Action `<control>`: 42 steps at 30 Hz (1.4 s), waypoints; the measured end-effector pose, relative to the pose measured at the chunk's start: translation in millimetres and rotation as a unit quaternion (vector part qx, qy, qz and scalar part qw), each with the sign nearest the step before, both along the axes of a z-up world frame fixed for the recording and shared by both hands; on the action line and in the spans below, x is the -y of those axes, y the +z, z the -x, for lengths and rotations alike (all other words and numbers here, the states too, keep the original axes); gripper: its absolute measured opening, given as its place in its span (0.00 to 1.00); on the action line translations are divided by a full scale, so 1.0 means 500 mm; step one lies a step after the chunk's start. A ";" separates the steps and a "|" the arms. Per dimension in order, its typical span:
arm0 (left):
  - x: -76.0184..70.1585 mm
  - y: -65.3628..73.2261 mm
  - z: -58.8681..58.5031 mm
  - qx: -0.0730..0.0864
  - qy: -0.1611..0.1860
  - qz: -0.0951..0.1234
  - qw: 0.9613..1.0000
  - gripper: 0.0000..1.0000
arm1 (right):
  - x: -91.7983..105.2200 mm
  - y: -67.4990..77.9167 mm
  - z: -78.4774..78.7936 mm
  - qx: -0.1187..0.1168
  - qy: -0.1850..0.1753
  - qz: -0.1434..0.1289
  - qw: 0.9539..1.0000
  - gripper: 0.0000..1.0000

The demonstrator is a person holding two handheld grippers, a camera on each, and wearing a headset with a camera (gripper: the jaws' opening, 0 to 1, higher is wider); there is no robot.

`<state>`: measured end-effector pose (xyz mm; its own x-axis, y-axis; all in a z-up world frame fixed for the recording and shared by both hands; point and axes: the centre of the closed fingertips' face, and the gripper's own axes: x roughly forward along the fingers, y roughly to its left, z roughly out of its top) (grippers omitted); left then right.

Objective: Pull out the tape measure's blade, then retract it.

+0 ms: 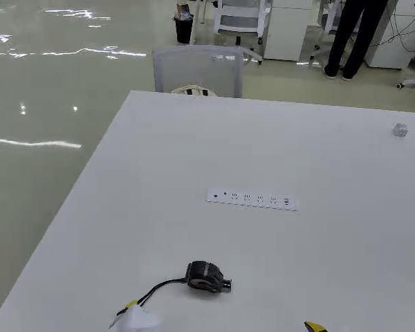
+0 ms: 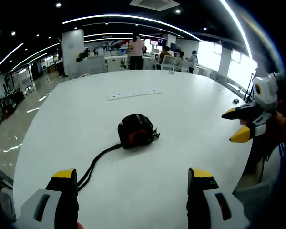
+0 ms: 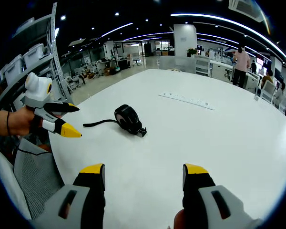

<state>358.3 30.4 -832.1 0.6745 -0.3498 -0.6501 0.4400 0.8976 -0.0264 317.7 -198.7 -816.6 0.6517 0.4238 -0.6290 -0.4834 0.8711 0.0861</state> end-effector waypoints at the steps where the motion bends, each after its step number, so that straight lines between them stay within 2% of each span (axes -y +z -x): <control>1: -0.001 0.002 0.001 0.001 0.000 0.000 1.000 0.94 | 0.001 0.001 0.003 0.000 0.000 0.000 1.000 0.68; 20: -0.032 0.056 0.033 0.019 0.005 0.013 1.000 1.00 | 0.014 0.041 0.049 0.000 -0.015 -0.002 1.000 0.77; 26: -0.041 0.063 0.048 0.020 0.009 0.017 1.000 1.00 | 0.018 0.051 0.063 -0.002 -0.016 -0.002 1.000 0.79; 34: -0.044 0.064 0.052 0.019 0.010 0.018 1.000 1.00 | 0.019 0.054 0.066 -0.002 -0.017 -0.002 1.000 0.83; 35: -0.061 0.074 0.074 0.015 0.019 0.025 0.999 1.00 | 0.019 0.061 0.080 -0.006 -0.018 0.000 1.000 0.83; 42: -0.081 0.083 0.098 0.010 0.026 0.027 0.999 1.00 | 0.015 0.072 0.090 -0.010 -0.021 -0.002 1.000 0.87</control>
